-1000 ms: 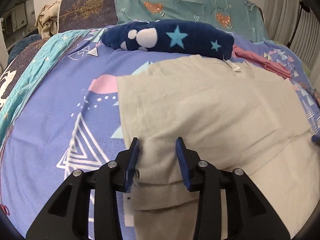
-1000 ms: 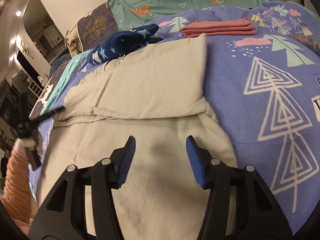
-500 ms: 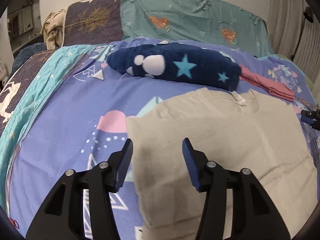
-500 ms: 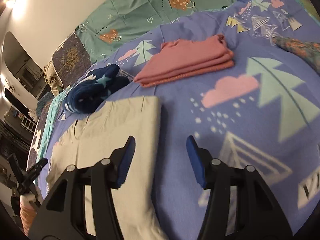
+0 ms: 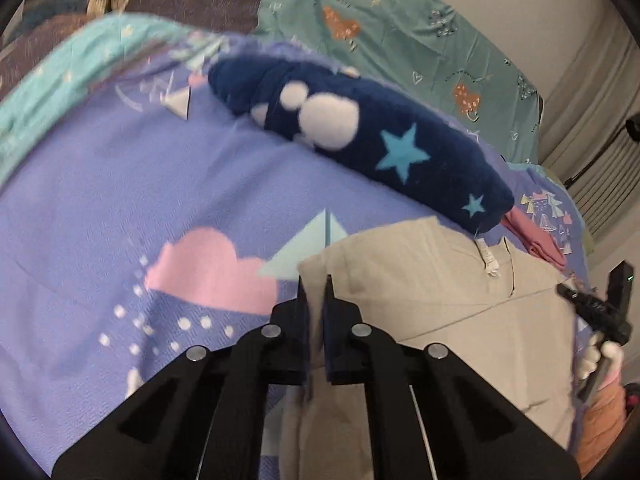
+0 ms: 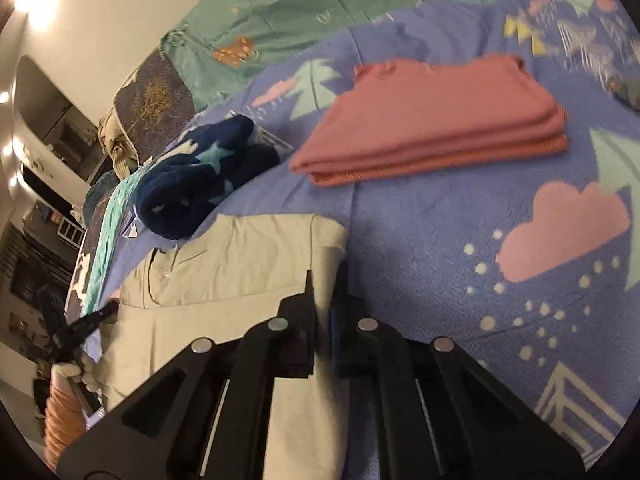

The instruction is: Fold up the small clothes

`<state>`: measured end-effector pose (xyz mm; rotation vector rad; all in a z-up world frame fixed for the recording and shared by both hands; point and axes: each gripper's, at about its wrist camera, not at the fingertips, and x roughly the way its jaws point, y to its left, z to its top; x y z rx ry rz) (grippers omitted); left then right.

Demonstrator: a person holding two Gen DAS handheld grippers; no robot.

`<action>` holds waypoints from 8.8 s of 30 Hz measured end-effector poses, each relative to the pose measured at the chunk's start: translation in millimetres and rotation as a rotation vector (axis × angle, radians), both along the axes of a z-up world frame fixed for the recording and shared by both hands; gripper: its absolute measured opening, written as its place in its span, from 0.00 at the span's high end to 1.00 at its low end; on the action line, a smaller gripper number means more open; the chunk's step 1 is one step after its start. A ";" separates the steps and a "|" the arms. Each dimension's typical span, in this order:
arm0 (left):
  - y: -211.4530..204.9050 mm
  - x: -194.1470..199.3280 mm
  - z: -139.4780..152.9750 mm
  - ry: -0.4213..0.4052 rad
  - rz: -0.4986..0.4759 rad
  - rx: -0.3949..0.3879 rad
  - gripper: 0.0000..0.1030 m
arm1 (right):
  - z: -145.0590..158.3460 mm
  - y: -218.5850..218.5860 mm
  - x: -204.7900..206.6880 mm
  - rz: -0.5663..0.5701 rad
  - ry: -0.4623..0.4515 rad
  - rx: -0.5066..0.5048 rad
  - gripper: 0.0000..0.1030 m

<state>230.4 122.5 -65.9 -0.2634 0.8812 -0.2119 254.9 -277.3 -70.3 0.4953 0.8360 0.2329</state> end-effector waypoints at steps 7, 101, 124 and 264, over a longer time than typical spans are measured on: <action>-27.1 -15.7 73.4 -0.218 -0.024 0.113 0.95 | 71.8 12.2 -13.1 0.006 -0.187 -0.094 0.96; 14.4 -468.5 99.3 -0.445 -0.237 -0.396 0.97 | 82.7 -23.1 -486.8 0.102 -0.441 0.398 0.93; -26.7 -332.4 103.6 -0.363 -0.198 -0.209 0.96 | 83.0 -22.1 -341.6 -0.051 -0.372 0.210 0.92; -385.4 -255.2 -1.1 0.019 -0.760 -0.002 0.64 | -4.6 -46.0 -93.5 -0.057 -0.033 -0.060 1.00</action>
